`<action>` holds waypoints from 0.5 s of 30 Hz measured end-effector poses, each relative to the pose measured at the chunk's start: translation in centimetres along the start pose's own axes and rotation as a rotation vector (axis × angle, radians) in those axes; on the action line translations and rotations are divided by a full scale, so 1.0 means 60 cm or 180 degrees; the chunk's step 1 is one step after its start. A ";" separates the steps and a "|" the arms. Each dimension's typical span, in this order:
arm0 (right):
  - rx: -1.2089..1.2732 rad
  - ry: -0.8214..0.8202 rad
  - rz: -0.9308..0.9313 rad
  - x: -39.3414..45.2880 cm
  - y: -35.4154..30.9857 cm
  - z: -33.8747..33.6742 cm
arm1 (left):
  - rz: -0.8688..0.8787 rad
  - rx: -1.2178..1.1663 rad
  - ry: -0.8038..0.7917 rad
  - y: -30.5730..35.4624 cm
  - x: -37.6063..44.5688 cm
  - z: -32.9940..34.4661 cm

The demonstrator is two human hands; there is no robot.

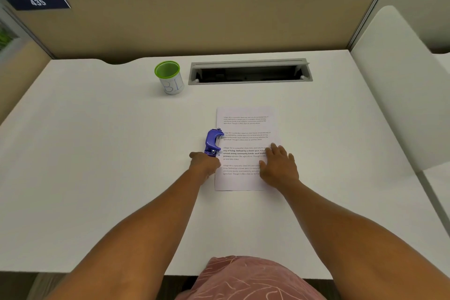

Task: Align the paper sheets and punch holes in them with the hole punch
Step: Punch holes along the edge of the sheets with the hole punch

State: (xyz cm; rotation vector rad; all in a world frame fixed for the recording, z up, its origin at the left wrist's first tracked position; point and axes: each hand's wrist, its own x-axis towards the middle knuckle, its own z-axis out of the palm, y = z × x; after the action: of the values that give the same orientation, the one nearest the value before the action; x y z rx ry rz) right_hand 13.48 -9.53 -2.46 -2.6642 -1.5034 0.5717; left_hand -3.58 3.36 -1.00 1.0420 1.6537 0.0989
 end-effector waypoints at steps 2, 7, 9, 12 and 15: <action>0.0011 0.0006 0.0014 -0.003 0.003 0.001 | 0.0121 0.0150 0.0046 -0.006 0.007 0.003; 0.0007 0.0061 0.0031 -0.006 0.008 0.000 | 0.0197 0.0224 0.0012 -0.011 0.003 0.006; 0.0044 0.0144 0.0041 -0.006 0.009 -0.001 | 0.0259 0.0206 0.0035 -0.014 0.005 0.006; 0.0132 0.0280 0.0089 -0.007 0.010 -0.003 | 0.0245 -0.0032 -0.0082 -0.018 0.000 0.013; 0.0380 0.0430 0.0333 -0.007 0.011 -0.006 | 0.0201 -0.0202 -0.0204 -0.023 0.004 0.019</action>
State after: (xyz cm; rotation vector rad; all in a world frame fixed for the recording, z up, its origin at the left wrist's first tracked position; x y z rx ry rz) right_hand 13.92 -10.16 -2.13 -2.6425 -1.2612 0.4599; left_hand -3.40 2.20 -2.37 1.0391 1.5508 0.1570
